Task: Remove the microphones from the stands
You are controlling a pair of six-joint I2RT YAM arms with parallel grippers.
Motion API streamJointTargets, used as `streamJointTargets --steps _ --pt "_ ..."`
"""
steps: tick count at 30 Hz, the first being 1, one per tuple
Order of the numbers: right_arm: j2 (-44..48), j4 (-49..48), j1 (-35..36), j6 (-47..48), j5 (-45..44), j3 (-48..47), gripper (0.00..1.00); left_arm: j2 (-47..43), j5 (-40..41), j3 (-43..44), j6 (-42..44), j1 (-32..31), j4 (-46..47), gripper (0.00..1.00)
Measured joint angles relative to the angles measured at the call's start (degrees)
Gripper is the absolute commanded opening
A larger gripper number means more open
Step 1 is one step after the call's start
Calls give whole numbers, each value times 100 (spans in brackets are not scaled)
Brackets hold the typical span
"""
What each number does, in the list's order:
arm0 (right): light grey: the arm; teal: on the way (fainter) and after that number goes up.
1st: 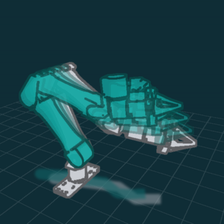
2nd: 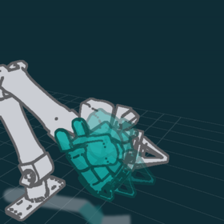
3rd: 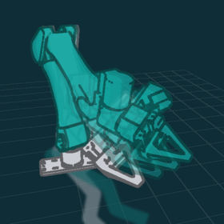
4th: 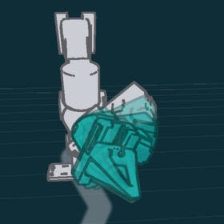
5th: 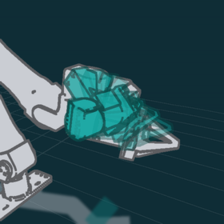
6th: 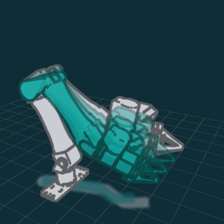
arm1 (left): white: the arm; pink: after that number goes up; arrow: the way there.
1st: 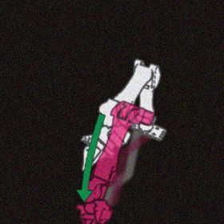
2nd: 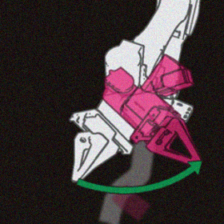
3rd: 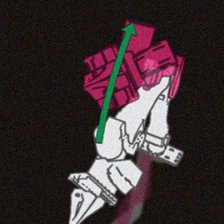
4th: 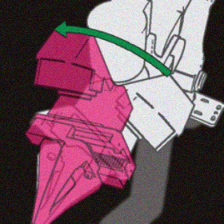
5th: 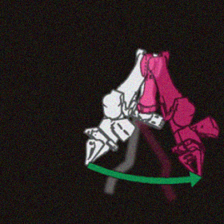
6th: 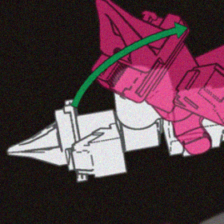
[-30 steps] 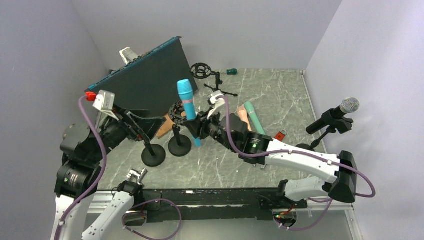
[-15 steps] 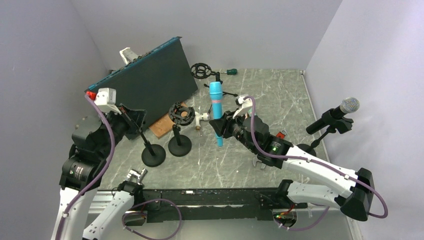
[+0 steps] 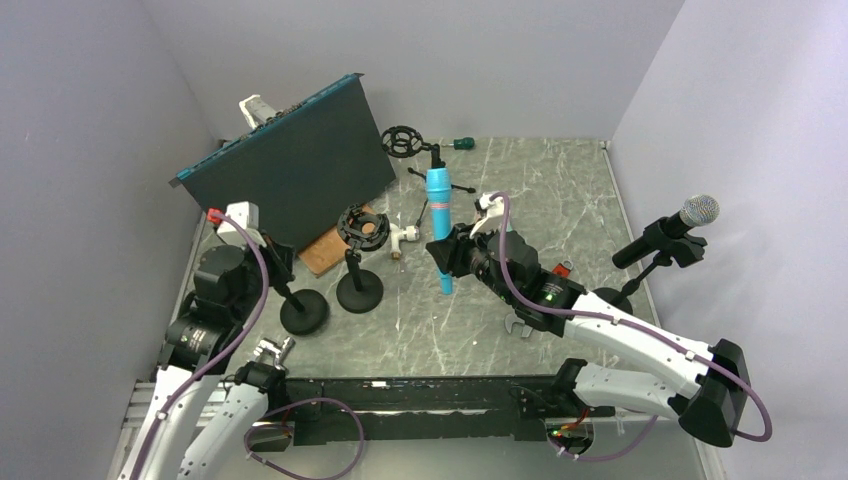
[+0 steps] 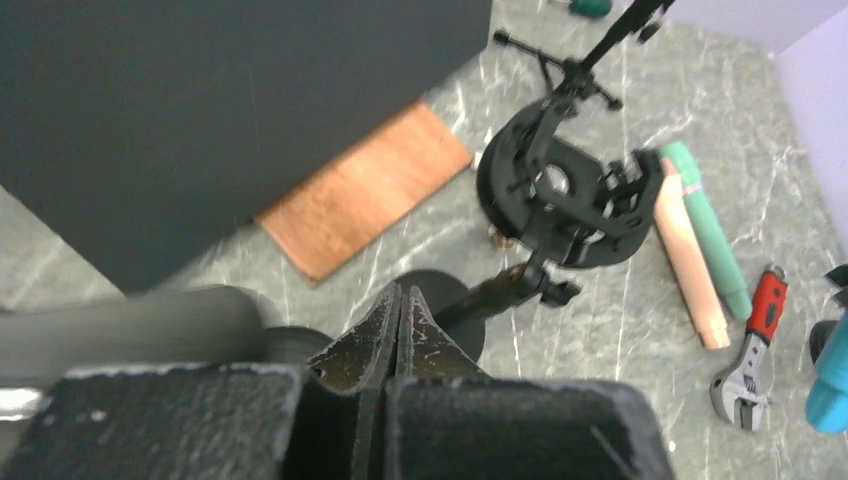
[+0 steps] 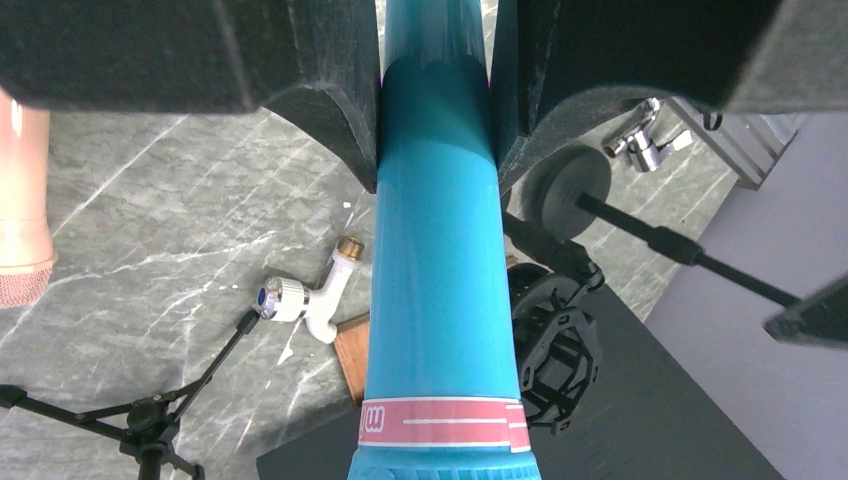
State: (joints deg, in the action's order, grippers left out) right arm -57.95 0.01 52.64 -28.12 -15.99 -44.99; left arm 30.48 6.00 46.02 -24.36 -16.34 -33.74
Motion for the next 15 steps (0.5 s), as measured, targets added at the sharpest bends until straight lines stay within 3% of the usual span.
streamJointTargets --steps 5,7,10,13,15 --pt "-9 4 -127 -44 22 46 0 -190 -262 -240 -55 0 -9 4" --pt "-22 0 -157 -52 31 46 0 -94 -577 -72 -37 0 -131 21" --pt "-72 -4 -175 -63 92 46 0 247 -994 468 48 0 -284 57" --pt "-149 -4 -184 -68 157 46 0 592 -1405 1189 109 0 -407 76" --pt "-168 -4 -184 -70 173 50 0 706 -1648 1598 120 0 -439 83"
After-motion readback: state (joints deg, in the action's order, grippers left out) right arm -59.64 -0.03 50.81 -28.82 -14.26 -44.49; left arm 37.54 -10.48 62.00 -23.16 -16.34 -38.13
